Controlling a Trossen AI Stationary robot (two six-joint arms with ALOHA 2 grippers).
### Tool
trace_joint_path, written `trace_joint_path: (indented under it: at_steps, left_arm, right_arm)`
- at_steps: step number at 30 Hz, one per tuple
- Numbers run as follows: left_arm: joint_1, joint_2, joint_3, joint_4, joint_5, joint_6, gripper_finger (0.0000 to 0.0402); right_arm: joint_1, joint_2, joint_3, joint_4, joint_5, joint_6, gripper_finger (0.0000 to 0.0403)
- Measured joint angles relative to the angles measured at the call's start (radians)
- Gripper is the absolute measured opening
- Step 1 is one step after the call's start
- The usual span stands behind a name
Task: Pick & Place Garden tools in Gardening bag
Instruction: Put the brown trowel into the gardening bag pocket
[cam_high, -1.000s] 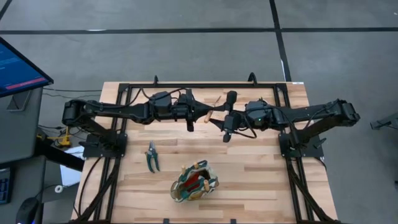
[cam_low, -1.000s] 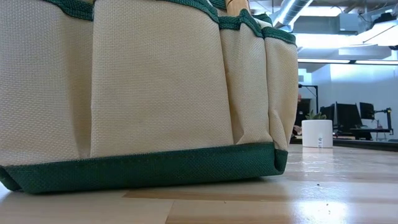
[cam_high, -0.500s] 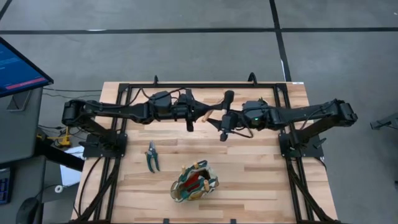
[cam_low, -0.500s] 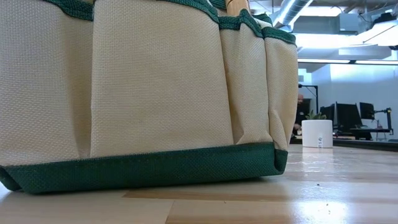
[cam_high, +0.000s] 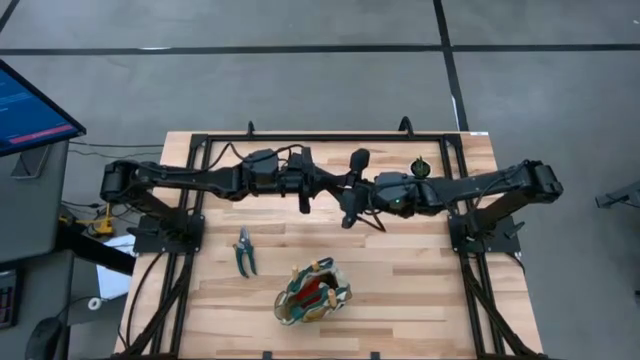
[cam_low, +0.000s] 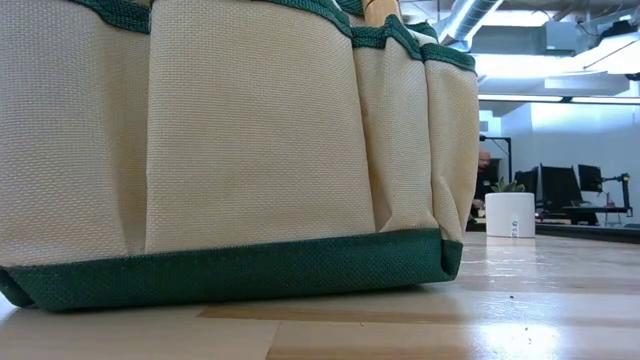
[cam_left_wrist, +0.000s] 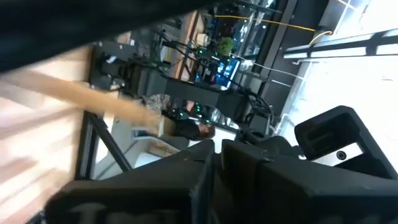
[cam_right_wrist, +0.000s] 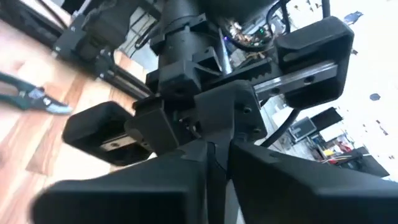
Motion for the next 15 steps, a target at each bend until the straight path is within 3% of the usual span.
trace_joint_path:
  at_steps: [5,7,10,12,15]
  left_arm:
    - [0.008,0.002,0.002,0.016,0.006,0.031,0.0003]
    - [0.016,0.004,0.004,0.024,0.008,0.035,0.0003]
    - [0.047,-0.006,0.003,0.041,0.031,0.111,0.0002]
    - [0.081,-0.021,0.003,0.034,0.088,0.207,0.0002]
    - [0.127,-0.064,-0.001,0.019,0.184,0.355,0.0002]
  right_arm:
    - [0.001,-0.020,0.000,-0.022,-0.004,0.018,0.0032]
    - [0.013,-0.033,-0.001,-0.024,0.005,0.021,0.0050]
    - [0.058,-0.107,-0.005,-0.081,0.107,0.084,0.0084]
    - [0.091,-0.168,0.002,-0.170,0.158,0.209,0.0102]
    - [0.106,-0.245,-0.003,-0.461,0.183,0.570,0.0122]
